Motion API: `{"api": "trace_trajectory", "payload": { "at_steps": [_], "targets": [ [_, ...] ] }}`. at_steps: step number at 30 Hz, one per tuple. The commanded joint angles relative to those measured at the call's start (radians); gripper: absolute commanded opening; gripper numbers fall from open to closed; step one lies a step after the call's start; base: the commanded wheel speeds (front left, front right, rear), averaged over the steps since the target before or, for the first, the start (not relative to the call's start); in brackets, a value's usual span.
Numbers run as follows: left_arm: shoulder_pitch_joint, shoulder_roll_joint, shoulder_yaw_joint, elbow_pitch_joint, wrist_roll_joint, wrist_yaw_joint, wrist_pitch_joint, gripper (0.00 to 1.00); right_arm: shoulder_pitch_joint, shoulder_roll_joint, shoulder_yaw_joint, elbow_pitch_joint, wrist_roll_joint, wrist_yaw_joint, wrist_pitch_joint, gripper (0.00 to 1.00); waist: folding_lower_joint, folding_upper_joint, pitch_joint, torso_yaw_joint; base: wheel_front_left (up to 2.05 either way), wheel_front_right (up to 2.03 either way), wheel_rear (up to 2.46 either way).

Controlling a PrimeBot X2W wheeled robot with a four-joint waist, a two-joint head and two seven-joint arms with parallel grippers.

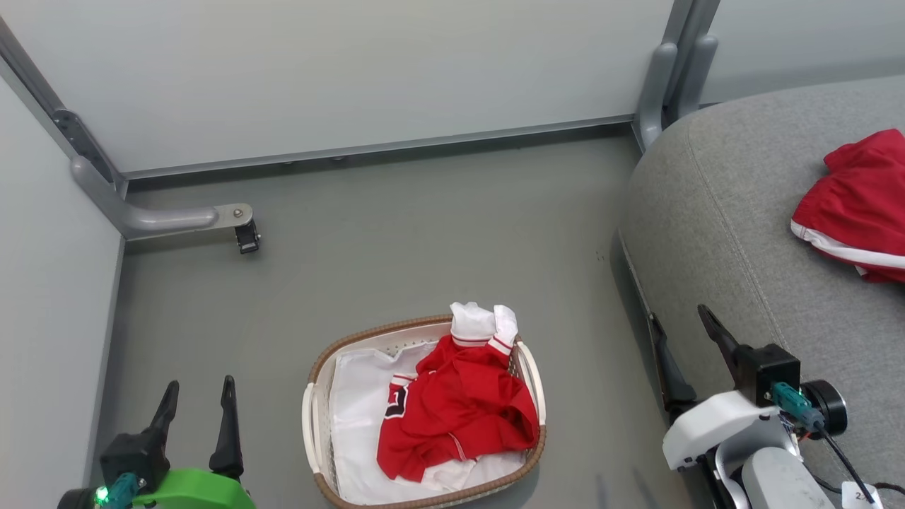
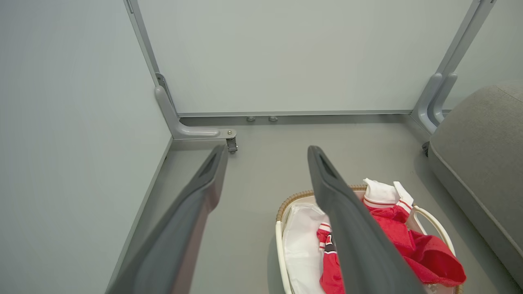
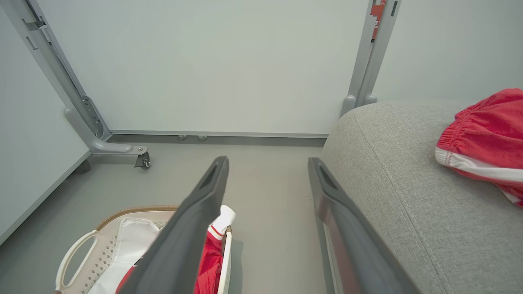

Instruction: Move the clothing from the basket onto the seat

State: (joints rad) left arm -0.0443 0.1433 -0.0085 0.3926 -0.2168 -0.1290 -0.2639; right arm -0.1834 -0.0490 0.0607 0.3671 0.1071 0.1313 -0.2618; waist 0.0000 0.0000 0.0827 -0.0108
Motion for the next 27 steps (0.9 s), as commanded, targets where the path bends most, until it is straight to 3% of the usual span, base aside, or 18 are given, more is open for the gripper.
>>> {"api": "trace_trajectory", "payload": {
  "at_steps": [1,7,14,27],
  "targets": [
    [0.028,-0.011,0.004,-0.008,-0.005,-0.003,-0.001,1.0,0.026,-0.005,-0.011,-0.001,0.012,-0.001,-0.005,1.0,0.0,0.0,-0.026,0.011,0.0,0.0,0.0],
    [0.054,-0.032,0.01,-0.017,-0.001,-0.003,-0.001,1.0,0.054,-0.005,-0.018,0.003,0.018,-0.001,-0.005,1.0,0.0,0.0,-0.026,0.009,0.0,0.0,0.0],
    [0.001,-0.014,-0.026,-0.016,-0.013,-0.003,-0.001,1.0,0.004,-0.004,-0.013,-0.008,0.008,-0.001,-0.005,1.0,0.0,0.0,0.029,-0.002,0.0,0.0,0.0],
    [-0.204,0.054,-0.218,0.052,-0.125,-0.003,-0.001,1.0,-0.251,-0.004,0.046,-0.151,0.067,-0.001,-0.005,1.0,0.0,0.0,0.356,-0.103,0.0,0.0,0.0]
  ]
}}
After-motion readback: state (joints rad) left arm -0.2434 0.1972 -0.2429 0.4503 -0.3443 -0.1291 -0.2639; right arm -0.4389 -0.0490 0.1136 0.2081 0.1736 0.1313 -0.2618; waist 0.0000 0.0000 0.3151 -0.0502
